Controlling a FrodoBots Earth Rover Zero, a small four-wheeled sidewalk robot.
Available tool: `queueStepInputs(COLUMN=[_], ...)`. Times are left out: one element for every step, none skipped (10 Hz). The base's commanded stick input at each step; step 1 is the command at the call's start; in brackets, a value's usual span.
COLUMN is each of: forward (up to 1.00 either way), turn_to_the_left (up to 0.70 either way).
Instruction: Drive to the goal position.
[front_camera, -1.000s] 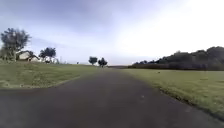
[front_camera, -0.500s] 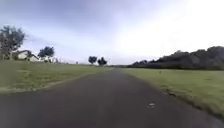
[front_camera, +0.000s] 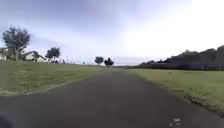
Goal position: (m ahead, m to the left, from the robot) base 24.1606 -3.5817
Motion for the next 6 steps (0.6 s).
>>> queueStepInputs(forward=[1.0,1.0,1.0,1.0,1.0,1.0], turn_to_the_left=[0.0,0.0,0.0,0.0,0.0,0.0])
